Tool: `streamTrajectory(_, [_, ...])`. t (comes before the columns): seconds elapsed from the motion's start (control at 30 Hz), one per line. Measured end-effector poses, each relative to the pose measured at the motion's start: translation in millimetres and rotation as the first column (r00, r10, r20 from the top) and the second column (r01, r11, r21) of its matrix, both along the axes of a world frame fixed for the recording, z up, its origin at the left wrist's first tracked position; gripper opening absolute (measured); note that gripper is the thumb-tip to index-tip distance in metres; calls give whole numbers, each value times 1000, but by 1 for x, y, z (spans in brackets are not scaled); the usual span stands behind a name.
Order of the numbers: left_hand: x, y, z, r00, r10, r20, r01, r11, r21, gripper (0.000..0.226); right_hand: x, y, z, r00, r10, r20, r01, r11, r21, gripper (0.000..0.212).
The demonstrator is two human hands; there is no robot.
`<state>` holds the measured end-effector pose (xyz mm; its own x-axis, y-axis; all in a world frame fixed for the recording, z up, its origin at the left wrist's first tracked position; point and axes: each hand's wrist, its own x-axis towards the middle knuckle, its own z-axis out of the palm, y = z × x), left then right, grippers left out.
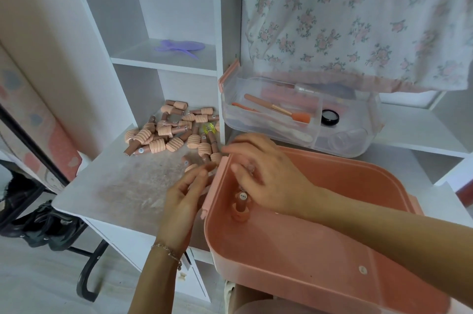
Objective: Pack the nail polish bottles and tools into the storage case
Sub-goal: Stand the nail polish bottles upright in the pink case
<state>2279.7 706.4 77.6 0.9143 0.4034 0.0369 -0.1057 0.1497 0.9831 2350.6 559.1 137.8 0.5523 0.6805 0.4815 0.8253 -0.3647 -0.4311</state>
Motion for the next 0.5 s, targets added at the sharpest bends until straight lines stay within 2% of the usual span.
streamTrajectory(0.07, [5, 8, -8, 992, 113, -52, -114, 993, -11, 18, 4, 14, 1, 998, 55, 32, -51, 994, -101, 32])
streamTrajectory(0.13, [12, 19, -18, 959, 251, -129, -223, 955, 197, 16, 8, 21, -7, 994, 104, 22, -96, 969, -229, 30])
streamTrajectory(0.2, [20, 33, -25, 922, 339, -186, -250, 889, 383, 14, 10, 24, -14, 994, 107, 11, -99, 949, -300, 30])
streamTrajectory(0.23, [24, 39, -28, 910, 360, -207, -237, 860, 453, 14, 11, 24, -16, 995, 96, 6, -90, 951, -297, 31])
streamTrajectory(0.37, [48, 58, -34, 848, 430, -309, -96, 699, 709, 42, 12, 26, -16, 996, 91, 8, -86, 964, -252, 35])
streamTrajectory(0.43, [60, 61, -36, 782, 489, -387, 32, 588, 808, 46, 11, 24, -17, 995, 98, 11, -92, 965, -247, 36])
streamTrajectory(0.5, [67, 58, -37, 742, 526, -415, 104, 522, 847, 46, 10, 22, -17, 994, 110, 5, -105, 964, -244, 35])
